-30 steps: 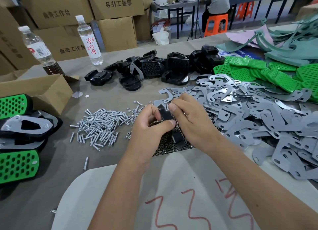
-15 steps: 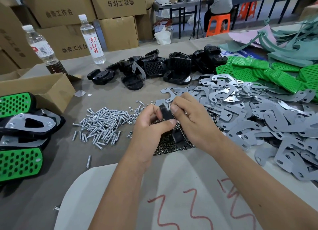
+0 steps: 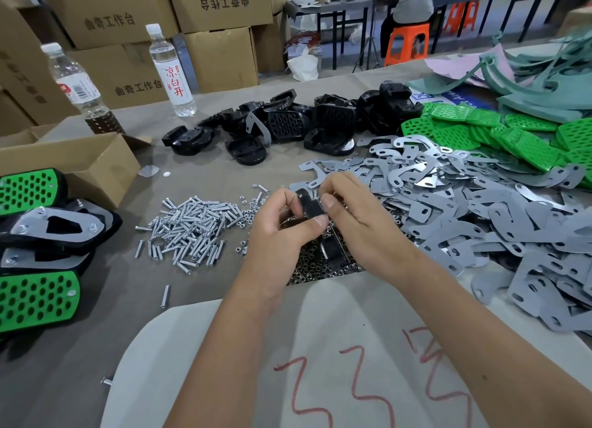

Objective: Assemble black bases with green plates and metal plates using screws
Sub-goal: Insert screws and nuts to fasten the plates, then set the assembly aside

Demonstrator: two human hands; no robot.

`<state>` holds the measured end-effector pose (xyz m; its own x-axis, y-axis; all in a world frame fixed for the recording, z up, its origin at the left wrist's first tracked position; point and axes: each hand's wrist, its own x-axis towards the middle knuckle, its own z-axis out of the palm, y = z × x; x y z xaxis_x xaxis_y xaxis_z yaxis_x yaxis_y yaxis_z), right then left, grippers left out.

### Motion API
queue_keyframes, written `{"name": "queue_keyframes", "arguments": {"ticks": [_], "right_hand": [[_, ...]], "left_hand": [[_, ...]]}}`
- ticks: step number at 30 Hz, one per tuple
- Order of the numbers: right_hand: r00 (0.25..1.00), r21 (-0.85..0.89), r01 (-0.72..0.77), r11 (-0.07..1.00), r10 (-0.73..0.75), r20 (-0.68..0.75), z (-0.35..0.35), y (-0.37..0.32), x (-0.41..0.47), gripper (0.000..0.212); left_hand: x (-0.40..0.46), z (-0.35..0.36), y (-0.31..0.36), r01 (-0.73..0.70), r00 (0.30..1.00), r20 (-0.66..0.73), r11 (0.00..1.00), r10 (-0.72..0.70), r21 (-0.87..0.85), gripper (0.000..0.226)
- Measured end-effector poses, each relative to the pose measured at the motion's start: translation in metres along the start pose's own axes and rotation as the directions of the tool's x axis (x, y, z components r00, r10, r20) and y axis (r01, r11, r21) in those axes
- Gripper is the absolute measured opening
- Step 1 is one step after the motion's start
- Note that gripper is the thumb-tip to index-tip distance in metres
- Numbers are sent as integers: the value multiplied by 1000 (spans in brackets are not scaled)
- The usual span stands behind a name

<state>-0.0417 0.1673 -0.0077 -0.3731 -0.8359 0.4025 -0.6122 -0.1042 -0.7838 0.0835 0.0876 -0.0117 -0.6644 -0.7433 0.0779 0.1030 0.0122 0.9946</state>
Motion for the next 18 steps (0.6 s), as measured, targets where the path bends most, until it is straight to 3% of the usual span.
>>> {"name": "queue_keyframes", "arguments": {"ticks": [5,10,13,18], "right_hand": [[998,-43,9,999,-12,-69,8,-1,2,30],[981,27,-105,994,108,-158,10,-10,4,54],[961,76,-176,981,188,-201,12,-10,4,46],[971,200,-204,958,225,-86,3,-5,5,56]], "left_hand": [[-2,-2,3,-62,998,23,996,60,64,36],[-3,-1,8,-187,982,43,973,183,139,35],[-1,-2,6,-239,971,40,948,236,210,34],[3,-5,3,-256,956,-87,939,282,231,31]]}}
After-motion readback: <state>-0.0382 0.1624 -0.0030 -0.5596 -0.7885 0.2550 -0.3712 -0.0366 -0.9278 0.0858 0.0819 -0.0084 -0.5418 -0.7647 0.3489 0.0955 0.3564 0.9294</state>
